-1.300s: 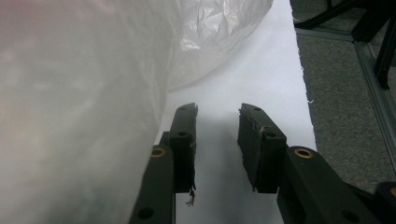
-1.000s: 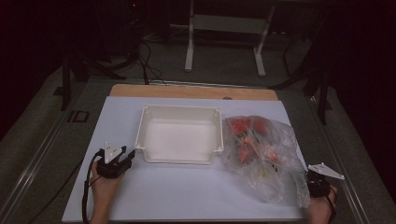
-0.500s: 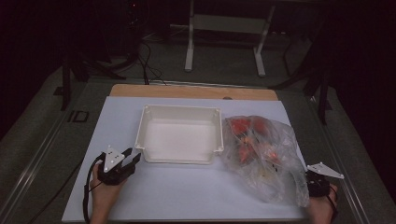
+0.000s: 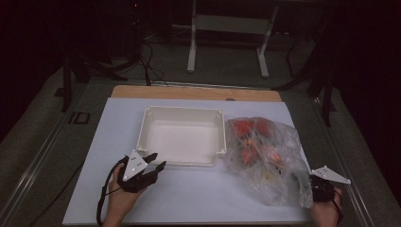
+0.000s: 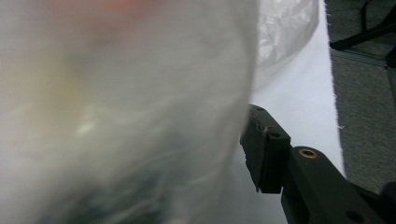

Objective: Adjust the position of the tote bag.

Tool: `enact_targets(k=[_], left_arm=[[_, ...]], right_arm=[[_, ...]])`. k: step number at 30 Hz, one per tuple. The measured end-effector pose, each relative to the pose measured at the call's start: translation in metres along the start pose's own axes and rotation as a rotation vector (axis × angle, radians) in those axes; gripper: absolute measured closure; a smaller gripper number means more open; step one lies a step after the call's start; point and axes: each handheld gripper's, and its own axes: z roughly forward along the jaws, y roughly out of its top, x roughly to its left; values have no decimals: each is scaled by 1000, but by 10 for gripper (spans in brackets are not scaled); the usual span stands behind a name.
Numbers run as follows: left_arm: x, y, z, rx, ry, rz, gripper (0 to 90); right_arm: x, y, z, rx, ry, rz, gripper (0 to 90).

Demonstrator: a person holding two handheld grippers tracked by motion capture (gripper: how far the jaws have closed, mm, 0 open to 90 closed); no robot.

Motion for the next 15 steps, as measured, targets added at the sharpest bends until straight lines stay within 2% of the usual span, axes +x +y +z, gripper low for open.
enact_targets(k=[3, 7, 8, 10, 15], left_arm=[[-11, 7, 11, 10, -41, 39, 564], [-24, 15, 27, 12, -89, 73, 563], [-24, 15, 27, 12, -89, 73, 563], [-32, 21, 39, 16, -128, 96, 562], [-39, 25, 55, 49, -154, 124, 562]], right_arm=[[4, -1, 1, -4, 16, 2, 643], [7, -1, 3, 1, 24, -5, 642], [7, -1, 3, 1, 24, -5, 642], [10, -1, 4, -2, 33, -9, 643], [13, 0, 5, -2, 42, -15, 643]])
